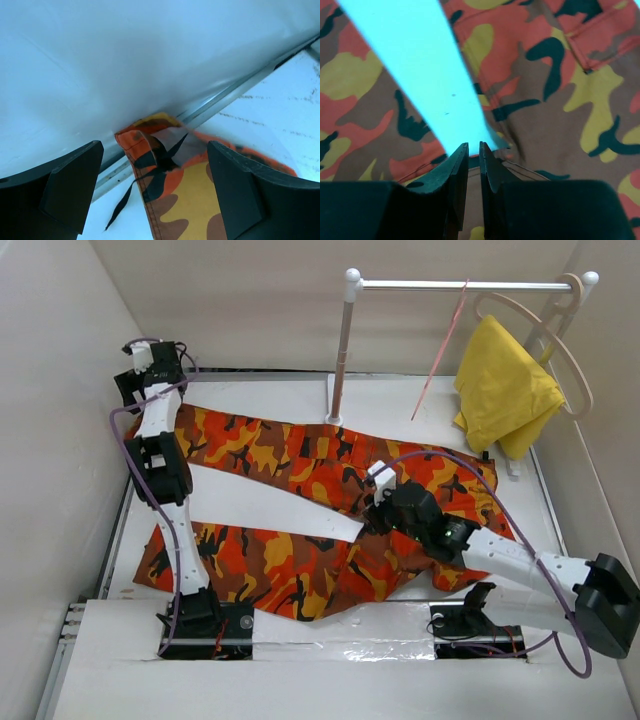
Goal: Place the trousers on the hanger
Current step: Flatten out the trousers at the center of the board.
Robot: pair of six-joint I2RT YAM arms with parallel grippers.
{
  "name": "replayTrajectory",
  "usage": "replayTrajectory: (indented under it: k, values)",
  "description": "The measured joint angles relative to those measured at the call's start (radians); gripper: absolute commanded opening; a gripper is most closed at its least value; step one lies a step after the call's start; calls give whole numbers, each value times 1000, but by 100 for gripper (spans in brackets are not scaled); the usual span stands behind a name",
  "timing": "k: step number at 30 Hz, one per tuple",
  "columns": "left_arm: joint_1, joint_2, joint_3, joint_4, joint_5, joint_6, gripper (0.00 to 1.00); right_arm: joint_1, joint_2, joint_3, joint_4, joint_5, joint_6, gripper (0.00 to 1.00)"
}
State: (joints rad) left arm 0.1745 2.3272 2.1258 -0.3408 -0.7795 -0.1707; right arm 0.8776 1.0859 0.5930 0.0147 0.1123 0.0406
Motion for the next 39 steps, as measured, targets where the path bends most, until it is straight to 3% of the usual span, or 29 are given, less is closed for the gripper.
replayTrajectory:
  k: [6,9,10,11,12,13,14,15,16,17,18,22,26,31,36,39]
  values:
    - [-43,0,-24,-1,13,-10,78,-135,-9,-1,-34,18,40,1]
    - [-77,-15,-63,19,31,-32,68,-247,-62,-20,-48,29,68,0]
    - [-89,-33,-97,24,39,-37,61,-304,-85,-31,-50,27,74,0]
    - [-106,-52,-137,34,46,-42,56,-367,-108,-42,-49,24,82,4]
    - [-126,-75,-175,43,51,-46,51,-439,-126,-54,-43,16,92,17]
    - [-149,-98,-204,49,61,-49,33,-513,-137,-64,-38,7,101,26]
    - [-180,-124,-237,65,72,-55,22,-586,-138,-72,-29,-5,107,35]
    - [-217,-152,-261,75,83,-62,16,-651,-134,-76,-24,-15,115,50]
    - [-260,-182,-282,90,106,-64,4,-705,-126,-80,-16,-16,125,57]
    - [-307,-213,-296,106,134,-71,0,-760,-113,-84,-6,-20,133,62]
    - [-359,-241,-303,116,159,-80,0,-809,-95,-84,2,-27,140,70]
    - [-555,-370,-334,182,303,-171,0,-971,-2,-84,48,-43,179,79]
    - [-695,-638,-678,413,492,-290,0,-1132,123,-64,71,-92,218,79]
    - [-766,-850,-1070,627,578,-399,0,-1257,290,19,71,-167,229,79]
    - [-803,-922,-1340,716,602,-447,2,-1279,410,80,76,-243,236,70]
    - [-863,-960,-1408,703,555,-439,4,-1284,476,124,66,-290,240,53]
